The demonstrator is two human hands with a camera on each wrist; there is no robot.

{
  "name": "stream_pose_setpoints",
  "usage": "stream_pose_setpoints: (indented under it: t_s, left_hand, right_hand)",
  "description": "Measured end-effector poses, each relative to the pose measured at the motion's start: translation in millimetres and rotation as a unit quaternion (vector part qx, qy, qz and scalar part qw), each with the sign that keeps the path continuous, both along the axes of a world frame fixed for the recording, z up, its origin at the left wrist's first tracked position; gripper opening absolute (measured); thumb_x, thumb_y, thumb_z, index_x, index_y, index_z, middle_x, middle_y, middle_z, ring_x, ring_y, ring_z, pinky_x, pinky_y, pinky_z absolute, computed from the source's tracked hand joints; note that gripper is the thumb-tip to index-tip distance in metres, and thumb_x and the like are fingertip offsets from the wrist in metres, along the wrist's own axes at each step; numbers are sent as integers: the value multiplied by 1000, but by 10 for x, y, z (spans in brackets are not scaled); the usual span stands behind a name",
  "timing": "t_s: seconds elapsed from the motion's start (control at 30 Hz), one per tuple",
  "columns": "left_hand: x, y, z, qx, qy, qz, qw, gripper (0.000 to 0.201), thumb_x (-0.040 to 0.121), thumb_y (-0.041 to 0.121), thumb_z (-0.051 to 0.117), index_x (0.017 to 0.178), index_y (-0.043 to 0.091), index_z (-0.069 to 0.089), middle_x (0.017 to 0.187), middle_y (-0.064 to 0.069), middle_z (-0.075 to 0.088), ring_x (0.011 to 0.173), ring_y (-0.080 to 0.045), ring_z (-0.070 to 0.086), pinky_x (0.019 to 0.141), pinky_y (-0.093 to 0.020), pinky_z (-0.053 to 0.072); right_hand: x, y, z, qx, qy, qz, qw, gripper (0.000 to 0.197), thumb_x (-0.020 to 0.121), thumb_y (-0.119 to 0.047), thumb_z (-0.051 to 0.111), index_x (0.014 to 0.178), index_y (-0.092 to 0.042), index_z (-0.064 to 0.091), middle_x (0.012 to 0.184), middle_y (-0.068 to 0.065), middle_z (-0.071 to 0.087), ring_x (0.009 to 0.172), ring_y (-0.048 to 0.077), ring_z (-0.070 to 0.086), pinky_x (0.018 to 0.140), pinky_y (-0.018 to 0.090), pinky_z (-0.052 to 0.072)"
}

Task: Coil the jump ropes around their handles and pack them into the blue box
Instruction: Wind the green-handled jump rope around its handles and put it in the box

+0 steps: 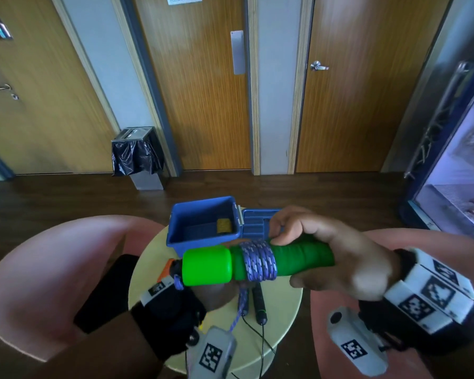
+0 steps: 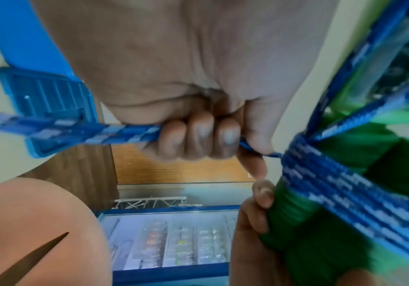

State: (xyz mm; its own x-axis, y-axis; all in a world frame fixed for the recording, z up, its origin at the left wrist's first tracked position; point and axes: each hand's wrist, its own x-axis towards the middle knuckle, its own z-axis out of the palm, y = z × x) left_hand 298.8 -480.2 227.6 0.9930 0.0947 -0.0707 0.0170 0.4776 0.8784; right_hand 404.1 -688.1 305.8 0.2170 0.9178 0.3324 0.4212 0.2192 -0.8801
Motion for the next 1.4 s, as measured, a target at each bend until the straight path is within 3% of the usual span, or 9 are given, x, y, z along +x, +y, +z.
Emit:
stream_pose_setpoints:
  t_s: [0.13, 0.33, 0.47, 0.67, 0.9, 1.0, 1.1, 1.27, 1.4]
  left_hand:
    - [-43, -226, 87, -31, -9, 66, 997, 9, 66, 26, 81, 69, 24, 72, 55, 6, 41, 45, -4, 33, 44, -18, 30]
    - [-188, -227, 131, 206, 24, 182, 961, 36, 75, 28, 57, 42, 22, 43, 48, 7, 34, 49, -12, 30, 54, -28, 24]
    - [-256, -329, 250, 323, 15, 231, 918, 42, 86, 23, 54, 47, 18, 43, 46, 0, 37, 48, -13, 36, 54, -25, 31]
    - [-249, -429, 285, 277, -42, 235, 931, 38, 102, 14, 49, 69, 17, 68, 64, -6, 65, 60, -15, 59, 62, -21, 47]
    - [-249, -430, 318, 50, -34, 157, 986, 21, 68, 40, 69, 69, 21, 60, 60, 0, 29, 47, -9, 21, 47, -24, 17]
    - [-269, -458, 333, 31, -49, 139, 989, 58, 45, 72, 82, 64, 21, 60, 57, 8, 40, 42, -5, 32, 43, -16, 26]
    - [-296, -506, 411, 56, -54, 126, 989, 60, 35, 77, 81, 58, 23, 72, 49, 7, 55, 41, -1, 50, 42, -12, 38]
    - [-386, -316, 294, 80, -33, 164, 983, 77, 58, 70, 79, 76, -2, 56, 58, -5, 42, 48, -16, 38, 49, -26, 28]
    - [-484, -143, 331, 176, -34, 183, 967, 83, 61, 83, 68, 65, 5, 42, 65, -25, 20, 59, -39, 18, 62, -47, 14]
  right_hand:
    - [-78, 64, -27, 52, 45, -27, 997, 39, 72, -13, 78, 104, -25, 61, 117, -3, 55, 110, 15, 57, 90, 26, 47]
    - [-152, 201, -53, 98, 99, -40, 989, 33, 73, -14, 77, 102, -21, 61, 109, 2, 57, 98, 13, 58, 81, 25, 49]
    - [-180, 252, -78, 108, 141, -37, 983, 33, 74, -8, 77, 101, -11, 58, 105, -6, 60, 89, 13, 61, 72, 28, 52]
    - [-267, 347, -79, 151, 182, -58, 970, 30, 75, 3, 72, 98, -2, 54, 94, -11, 65, 75, 8, 66, 67, 21, 54]
    - [-205, 402, -194, 134, -103, -228, 959, 32, 76, -29, 69, 105, -26, 56, 112, -2, 50, 109, 13, 54, 89, 22, 45]
    - [-237, 401, -242, 100, -276, -231, 928, 38, 80, -27, 70, 114, -30, 54, 121, -4, 42, 108, 8, 52, 83, 25, 51]
    - [-304, 409, -317, 67, -369, -242, 895, 42, 81, -32, 71, 119, -31, 53, 126, -3, 40, 108, 14, 54, 81, 31, 55]
    - [-376, 428, -227, -56, -51, -259, 963, 63, 70, -64, 74, 122, -45, 43, 122, -17, 51, 108, -1, 58, 89, 18, 49]
    - [-403, 622, -124, -130, 276, -164, 938, 50, 81, -46, 66, 111, -7, 57, 78, 8, 68, 58, 26, 64, 48, 32, 50]
